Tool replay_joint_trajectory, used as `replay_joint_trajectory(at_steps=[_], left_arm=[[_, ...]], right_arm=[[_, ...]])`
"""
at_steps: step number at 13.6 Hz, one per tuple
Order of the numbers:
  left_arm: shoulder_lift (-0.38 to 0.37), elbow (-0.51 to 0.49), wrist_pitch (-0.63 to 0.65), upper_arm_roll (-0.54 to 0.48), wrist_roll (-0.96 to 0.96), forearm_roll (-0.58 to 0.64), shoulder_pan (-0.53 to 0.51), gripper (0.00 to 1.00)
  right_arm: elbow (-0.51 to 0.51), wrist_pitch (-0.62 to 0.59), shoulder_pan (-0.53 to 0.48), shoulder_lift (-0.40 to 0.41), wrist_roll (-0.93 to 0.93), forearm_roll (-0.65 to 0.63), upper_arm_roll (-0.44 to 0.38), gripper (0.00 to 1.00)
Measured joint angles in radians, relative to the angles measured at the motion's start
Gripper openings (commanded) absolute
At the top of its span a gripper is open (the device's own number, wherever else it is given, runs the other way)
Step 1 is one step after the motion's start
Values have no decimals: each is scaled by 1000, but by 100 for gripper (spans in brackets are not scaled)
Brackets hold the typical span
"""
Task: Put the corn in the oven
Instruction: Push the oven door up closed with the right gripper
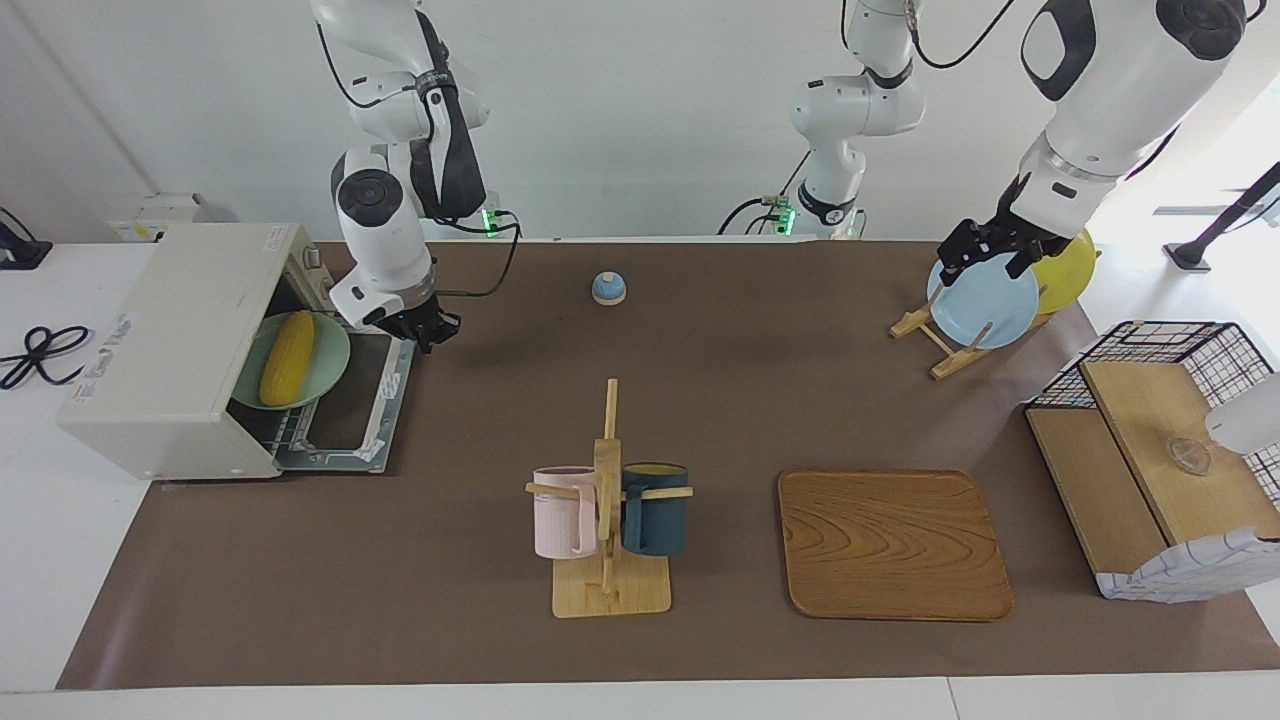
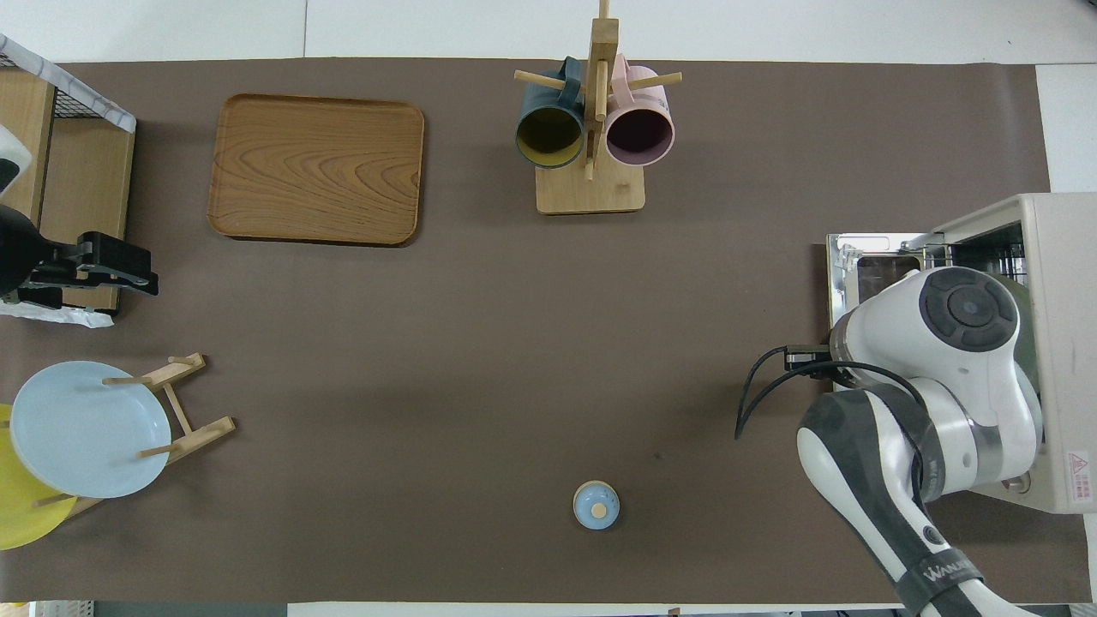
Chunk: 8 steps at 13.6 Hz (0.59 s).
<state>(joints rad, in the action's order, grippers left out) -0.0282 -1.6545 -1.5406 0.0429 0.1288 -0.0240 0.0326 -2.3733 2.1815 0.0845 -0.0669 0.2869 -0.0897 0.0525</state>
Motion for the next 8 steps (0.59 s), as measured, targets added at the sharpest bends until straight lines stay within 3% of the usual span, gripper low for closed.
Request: replay_joint_trajectory(at_steps=[3, 8], left_arm=[[0, 0, 0, 0, 0, 0, 0, 100], [0, 0, 0, 0, 0, 0, 0, 100]], right_arm=[[-65, 75, -1, 9, 4, 1, -4, 0], [-94, 84, -28, 7, 4, 1, -6, 0]])
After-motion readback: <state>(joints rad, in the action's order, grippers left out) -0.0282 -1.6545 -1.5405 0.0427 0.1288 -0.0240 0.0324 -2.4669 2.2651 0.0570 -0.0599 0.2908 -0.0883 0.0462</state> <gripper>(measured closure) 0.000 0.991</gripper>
